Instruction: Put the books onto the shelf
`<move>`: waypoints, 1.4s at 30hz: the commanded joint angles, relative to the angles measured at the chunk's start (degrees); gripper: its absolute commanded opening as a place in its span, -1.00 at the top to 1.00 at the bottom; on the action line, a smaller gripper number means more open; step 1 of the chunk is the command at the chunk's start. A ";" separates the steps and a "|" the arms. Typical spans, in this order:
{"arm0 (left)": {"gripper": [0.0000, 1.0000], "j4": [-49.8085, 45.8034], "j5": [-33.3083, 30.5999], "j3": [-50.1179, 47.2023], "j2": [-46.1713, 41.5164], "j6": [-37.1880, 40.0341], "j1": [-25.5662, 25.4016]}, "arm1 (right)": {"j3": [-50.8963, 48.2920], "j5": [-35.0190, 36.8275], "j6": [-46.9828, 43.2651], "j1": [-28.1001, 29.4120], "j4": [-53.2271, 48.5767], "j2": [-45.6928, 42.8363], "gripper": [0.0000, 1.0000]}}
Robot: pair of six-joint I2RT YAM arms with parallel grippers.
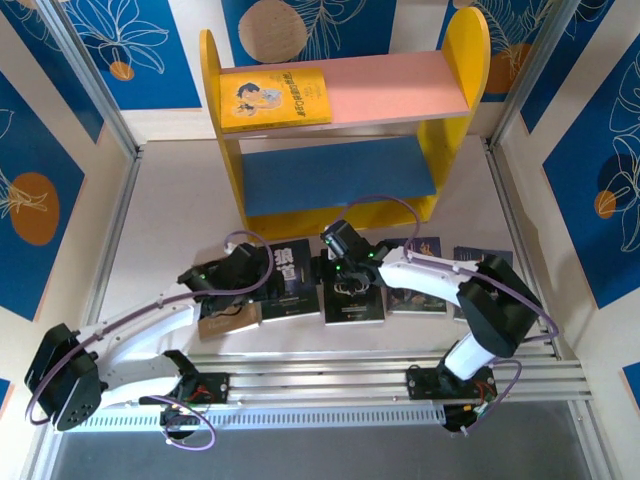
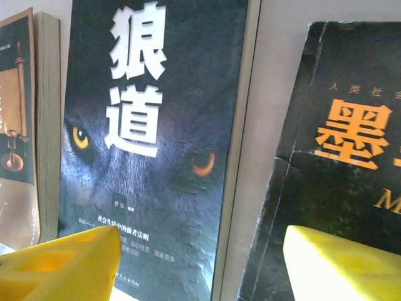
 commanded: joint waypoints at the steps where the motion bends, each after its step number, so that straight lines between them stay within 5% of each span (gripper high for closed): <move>1: -0.94 4.62 1.41 -0.91 -0.03 -1.46 -0.36 | 1.68 -4.40 0.63 -0.40 1.96 2.28 -0.26; 14: -0.96 8.86 3.70 -1.53 4.80 -0.27 -0.25 | 5.39 -5.83 0.09 -1.14 1.13 8.24 0.07; 42: -0.99 11.83 4.94 2.23 16.31 2.36 1.44 | 6.35 -6.79 -0.61 -1.63 -0.30 11.72 0.32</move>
